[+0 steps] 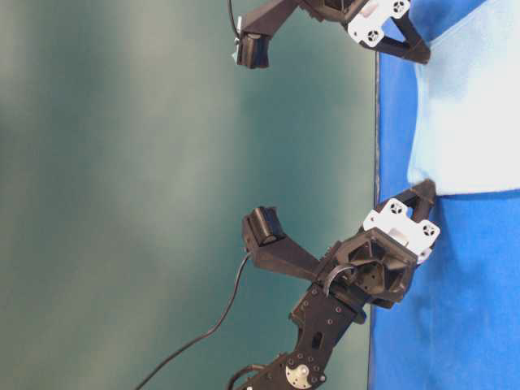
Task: Fold the light blue towel.
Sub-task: 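Move both grippers to the top corners of the towel strip, then grasp top corners and fold them down toward the bottom edge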
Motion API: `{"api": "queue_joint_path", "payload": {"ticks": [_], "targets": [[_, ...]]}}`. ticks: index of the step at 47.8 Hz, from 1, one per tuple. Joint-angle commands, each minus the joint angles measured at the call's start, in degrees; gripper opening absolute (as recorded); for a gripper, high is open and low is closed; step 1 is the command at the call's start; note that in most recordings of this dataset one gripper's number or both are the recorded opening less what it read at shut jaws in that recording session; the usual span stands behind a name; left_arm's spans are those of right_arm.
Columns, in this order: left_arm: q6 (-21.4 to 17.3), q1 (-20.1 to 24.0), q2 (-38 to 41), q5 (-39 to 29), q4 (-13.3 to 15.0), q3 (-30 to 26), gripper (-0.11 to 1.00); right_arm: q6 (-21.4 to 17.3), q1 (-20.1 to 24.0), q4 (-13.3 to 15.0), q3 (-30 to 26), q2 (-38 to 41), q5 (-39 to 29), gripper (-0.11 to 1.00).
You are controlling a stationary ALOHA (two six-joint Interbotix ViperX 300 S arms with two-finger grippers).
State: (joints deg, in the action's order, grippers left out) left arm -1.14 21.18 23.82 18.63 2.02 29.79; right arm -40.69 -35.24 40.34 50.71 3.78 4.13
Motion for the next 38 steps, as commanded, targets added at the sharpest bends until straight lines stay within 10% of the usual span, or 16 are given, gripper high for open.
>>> {"api": "queue_joint_path", "payload": {"ticks": [1, 38], "targets": [[-0.3, -0.2, -2.5, 0.2, -0.2, -0.5, 0.03, -0.2, 0.1, -0.1, -0.3, -2.5, -0.5, 0.05], [-1.5, -1.9, -10.4, 0.2, -0.3, 2.6, 0.03, -0.8, 3.9, -1.0, 2.0, -12.7, -3.6, 0.05]]}}
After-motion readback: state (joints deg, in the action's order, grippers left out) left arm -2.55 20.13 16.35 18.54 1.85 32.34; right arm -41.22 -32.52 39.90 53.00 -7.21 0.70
